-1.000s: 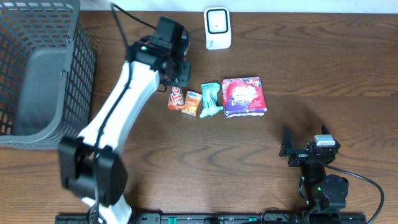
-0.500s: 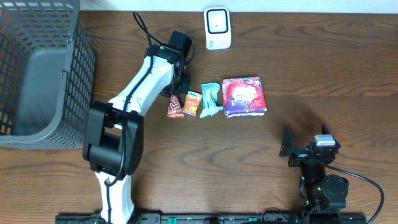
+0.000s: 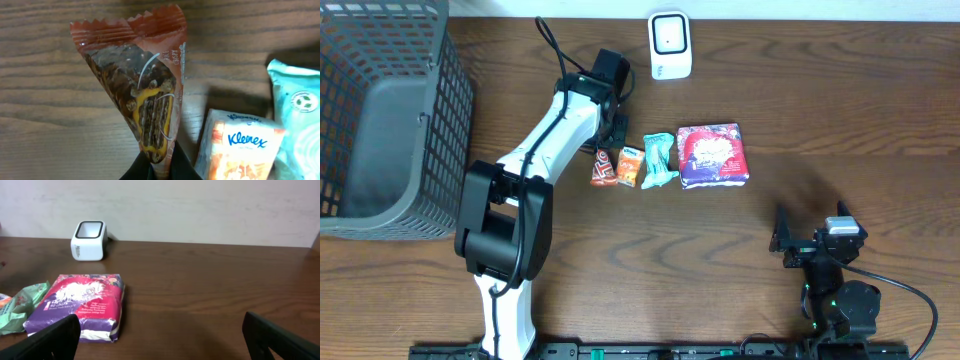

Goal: Scan the item barcode
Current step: 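Release the TOP bar left of the Kleenex pack, then withdraw the left gripper to the basket edge and hold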

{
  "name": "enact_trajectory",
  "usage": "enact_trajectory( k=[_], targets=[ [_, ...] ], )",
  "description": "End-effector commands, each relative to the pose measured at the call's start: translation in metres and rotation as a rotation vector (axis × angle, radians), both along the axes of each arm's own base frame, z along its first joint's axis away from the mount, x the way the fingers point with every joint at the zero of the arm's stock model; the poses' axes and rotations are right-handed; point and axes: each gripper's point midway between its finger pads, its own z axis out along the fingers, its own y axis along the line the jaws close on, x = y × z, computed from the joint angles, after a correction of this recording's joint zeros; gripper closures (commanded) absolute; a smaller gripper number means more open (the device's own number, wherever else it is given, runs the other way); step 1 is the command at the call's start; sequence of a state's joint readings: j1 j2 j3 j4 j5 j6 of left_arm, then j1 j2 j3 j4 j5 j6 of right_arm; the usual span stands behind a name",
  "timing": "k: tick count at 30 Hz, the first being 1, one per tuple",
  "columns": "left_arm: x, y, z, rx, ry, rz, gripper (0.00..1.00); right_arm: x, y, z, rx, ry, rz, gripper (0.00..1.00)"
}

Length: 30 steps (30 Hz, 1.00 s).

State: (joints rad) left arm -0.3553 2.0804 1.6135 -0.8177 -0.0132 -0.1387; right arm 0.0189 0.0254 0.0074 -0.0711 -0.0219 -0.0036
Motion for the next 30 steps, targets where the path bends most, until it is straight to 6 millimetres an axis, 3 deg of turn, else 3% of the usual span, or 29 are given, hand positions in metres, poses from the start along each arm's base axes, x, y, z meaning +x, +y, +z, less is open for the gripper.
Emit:
enact_trajectory(
  k=[1, 7, 10, 14, 16, 20, 23, 27, 30],
  targets=[
    [-0.013, 0.004, -0.019, 0.015, 0.050, 0.014, 0.92, 0.000, -0.002, -0.002, 0.014, 0.005, -0.010, 0.01],
    [-0.021, 0.006, -0.030, 0.018, 0.068, 0.023, 0.91, 0.000, -0.002, -0.002, 0.014, 0.005, -0.010, 0.01],
    [-0.020, 0.005, -0.029, 0.006, 0.062, 0.076, 0.83, 0.000, -0.002, -0.002, 0.013, 0.005, -0.010, 0.01],
    [-0.015, 0.003, -0.021, -0.002, 0.045, 0.082, 0.50, 0.000, -0.002, -0.002, 0.014, 0.005, -0.010, 0.01],
    [-0.012, 0.002, -0.010, -0.009, 0.030, 0.082, 0.47, 0.000, -0.002, -0.002, 0.013, 0.005, -0.010, 0.01],
    [-0.006, -0.001, 0.034, -0.041, -0.037, 0.081, 0.47, 0.000, -0.002, -0.002, 0.013, 0.005, -0.011, 0.01],
    [-0.007, 0.000, 0.085, -0.080, -0.131, 0.081, 0.47, 0.000, -0.002, -0.002, 0.014, 0.005, -0.010, 0.01],
    [-0.025, 0.007, 0.156, -0.135, -0.262, 0.079, 0.08, 0.000, -0.002, -0.002, 0.013, 0.005, -0.010, 0.01],
    [-0.048, 0.016, 0.195, -0.160, -0.323, 0.077, 0.01, 0.000, -0.002, -0.002, 0.013, 0.005, -0.010, 0.01]
  ],
)
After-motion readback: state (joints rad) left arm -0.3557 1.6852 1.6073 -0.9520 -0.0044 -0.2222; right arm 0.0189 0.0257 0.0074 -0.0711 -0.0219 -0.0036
